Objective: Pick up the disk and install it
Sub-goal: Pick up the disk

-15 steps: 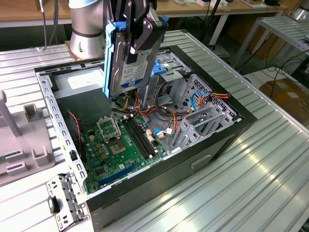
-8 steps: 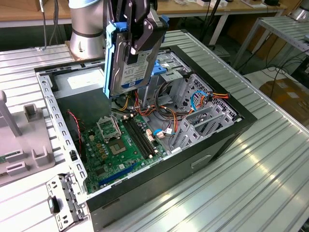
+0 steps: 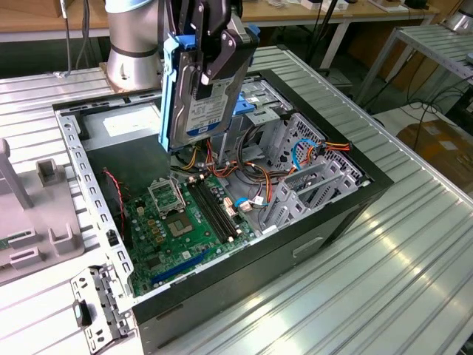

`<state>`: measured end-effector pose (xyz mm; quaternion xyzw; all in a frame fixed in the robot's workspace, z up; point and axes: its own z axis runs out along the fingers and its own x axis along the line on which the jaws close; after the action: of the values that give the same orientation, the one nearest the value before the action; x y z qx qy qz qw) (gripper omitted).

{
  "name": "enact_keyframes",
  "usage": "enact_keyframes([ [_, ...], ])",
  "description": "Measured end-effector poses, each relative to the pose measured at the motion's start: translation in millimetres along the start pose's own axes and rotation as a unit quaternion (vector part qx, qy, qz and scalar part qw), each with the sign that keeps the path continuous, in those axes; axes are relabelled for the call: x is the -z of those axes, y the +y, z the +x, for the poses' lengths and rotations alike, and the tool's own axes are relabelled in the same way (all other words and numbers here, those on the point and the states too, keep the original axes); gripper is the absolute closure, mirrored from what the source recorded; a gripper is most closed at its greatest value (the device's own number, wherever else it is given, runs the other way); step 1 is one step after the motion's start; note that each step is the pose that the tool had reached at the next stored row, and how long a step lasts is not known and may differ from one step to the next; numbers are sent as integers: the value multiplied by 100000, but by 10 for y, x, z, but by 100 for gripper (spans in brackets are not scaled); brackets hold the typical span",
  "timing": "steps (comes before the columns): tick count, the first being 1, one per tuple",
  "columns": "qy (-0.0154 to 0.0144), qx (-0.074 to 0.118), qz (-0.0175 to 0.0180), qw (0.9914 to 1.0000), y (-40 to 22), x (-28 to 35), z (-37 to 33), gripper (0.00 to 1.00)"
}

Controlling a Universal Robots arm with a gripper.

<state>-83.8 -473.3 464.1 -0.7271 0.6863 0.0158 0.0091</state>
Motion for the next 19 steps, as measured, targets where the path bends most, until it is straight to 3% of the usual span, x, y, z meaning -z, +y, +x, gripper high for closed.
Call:
enact_keyframes([
  [19,1,-2,2,100000,-49,1,41,64],
])
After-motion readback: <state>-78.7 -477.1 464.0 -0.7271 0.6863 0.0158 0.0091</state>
